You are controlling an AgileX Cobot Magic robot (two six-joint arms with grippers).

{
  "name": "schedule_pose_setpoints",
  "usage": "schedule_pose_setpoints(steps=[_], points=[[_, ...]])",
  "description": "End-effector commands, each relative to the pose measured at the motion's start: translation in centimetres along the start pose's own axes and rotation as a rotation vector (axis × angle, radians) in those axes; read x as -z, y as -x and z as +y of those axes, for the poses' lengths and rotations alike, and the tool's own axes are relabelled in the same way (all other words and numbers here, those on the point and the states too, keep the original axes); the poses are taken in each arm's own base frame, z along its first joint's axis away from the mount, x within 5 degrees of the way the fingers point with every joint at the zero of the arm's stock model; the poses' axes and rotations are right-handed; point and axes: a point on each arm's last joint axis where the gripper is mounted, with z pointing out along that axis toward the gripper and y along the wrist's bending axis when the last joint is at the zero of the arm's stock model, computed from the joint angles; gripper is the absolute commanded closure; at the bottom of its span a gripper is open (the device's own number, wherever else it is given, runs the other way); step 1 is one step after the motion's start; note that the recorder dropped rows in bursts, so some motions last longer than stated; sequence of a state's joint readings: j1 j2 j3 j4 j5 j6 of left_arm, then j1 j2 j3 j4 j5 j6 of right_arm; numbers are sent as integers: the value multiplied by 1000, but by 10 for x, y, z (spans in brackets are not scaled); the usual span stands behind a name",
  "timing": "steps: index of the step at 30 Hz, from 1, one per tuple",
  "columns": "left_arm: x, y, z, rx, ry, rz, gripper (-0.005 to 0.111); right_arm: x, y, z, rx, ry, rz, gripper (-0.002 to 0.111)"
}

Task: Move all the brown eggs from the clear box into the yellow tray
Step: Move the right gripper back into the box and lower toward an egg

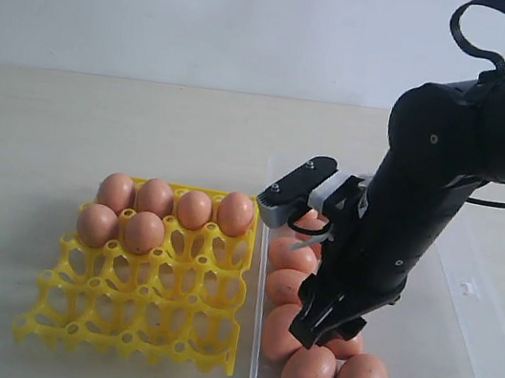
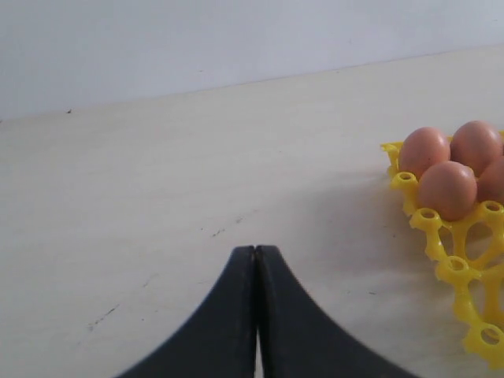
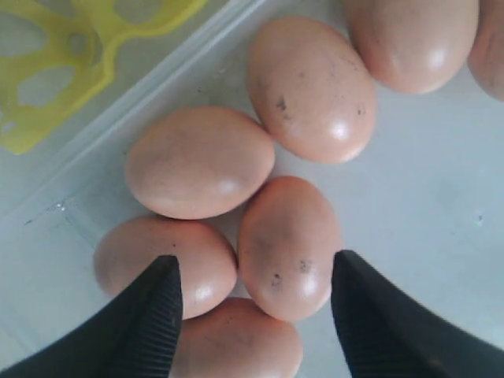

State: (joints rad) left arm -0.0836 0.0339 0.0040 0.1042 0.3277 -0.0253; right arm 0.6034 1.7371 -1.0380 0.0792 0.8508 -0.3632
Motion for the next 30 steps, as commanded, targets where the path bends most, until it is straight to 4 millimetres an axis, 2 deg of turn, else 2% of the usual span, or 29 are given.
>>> schedule_pose_setpoints(steps=[1,10,30], points=[[0,2,0,5,-8,-14,107,-3,1,-3,33,-29,-11,54],[0,2,0,5,-8,-14,107,-8,3,-8,44,-56,-23,54],[0,2,0,5,-8,-14,107,-50,8,-13,53,-39,23,54]])
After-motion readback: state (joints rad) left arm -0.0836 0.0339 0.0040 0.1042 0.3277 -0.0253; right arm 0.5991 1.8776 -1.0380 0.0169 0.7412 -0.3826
